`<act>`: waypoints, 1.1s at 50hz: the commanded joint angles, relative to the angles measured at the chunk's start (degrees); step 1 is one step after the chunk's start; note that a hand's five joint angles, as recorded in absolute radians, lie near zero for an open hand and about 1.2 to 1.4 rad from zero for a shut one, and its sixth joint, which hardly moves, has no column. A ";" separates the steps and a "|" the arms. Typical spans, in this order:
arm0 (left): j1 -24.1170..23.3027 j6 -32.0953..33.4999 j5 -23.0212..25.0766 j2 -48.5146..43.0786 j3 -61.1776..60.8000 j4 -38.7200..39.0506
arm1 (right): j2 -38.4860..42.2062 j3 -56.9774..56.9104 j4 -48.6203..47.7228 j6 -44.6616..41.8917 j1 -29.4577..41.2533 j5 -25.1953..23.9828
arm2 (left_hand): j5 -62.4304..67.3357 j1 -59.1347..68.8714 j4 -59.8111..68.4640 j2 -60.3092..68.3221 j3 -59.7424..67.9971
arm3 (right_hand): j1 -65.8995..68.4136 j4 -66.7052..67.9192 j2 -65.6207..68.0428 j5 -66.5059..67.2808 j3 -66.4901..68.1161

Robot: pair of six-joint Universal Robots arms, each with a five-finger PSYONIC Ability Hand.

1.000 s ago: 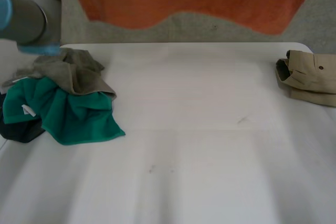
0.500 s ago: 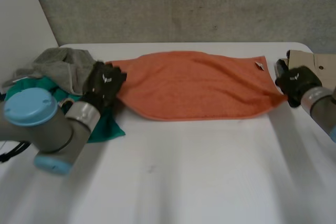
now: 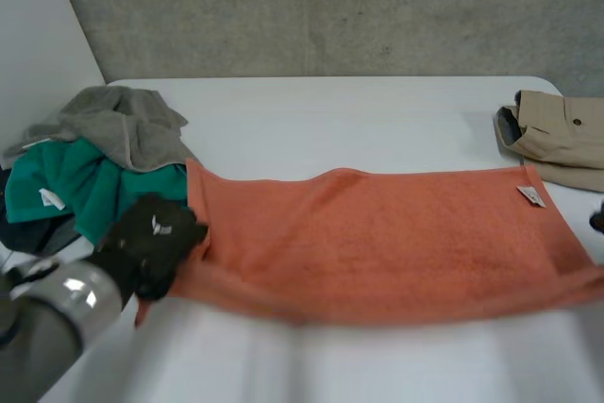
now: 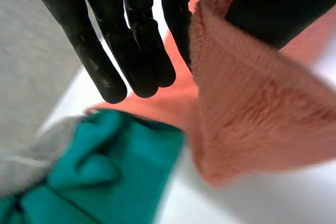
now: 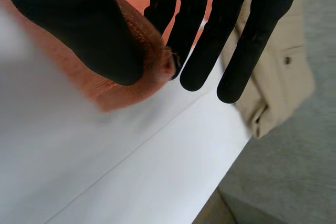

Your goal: Fold the laundry.

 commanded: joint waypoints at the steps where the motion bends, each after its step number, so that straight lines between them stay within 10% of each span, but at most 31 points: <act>1: -1.11 0.05 -0.29 -14.82 8.69 12.21 | 8.51 -8.01 -11.36 10.22 6.03 1.15 | 13.39 13.95 11.02 11.30 11.58 | 15.46 11.27 12.67 12.55 11.77; 23: -4.98 0.57 -11.80 -48.24 48.60 15.29 | 34.62 -33.59 -26.92 11.55 16.14 11.17 | 13.39 13.95 11.02 11.30 11.58 | 15.46 11.27 12.67 12.55 11.77; 25: -5.24 1.19 -11.97 -48.41 49.05 15.38 | 35.59 -34.73 -27.36 11.37 16.76 12.48 | -16.45 -15.89 -18.82 -18.54 -18.26 | 8.69 4.51 5.90 5.78 5.00; 26: -5.59 1.45 -11.28 -48.41 48.96 15.20 | 36.46 -35.61 -26.58 11.29 17.46 13.62 | -56.61 -56.05 -58.98 -58.70 -58.42 | -54.54 -58.73 -57.33 -57.45 -58.23; 36: -8.76 1.37 -11.89 -44.30 48.70 15.73 | 28.49 -31.40 -25.34 14.97 20.28 15.30 | -56.61 -56.05 -58.98 -58.70 -58.42 | -54.54 -58.73 -57.33 -57.45 -58.23; 55: -8.41 0.14 -11.01 -20.03 19.35 16.69 | 13.27 -16.73 2.43 22.01 2.53 -6.66 | -56.61 -56.05 -58.98 -58.70 -58.42 | -41.02 -45.20 -43.80 -43.93 -44.71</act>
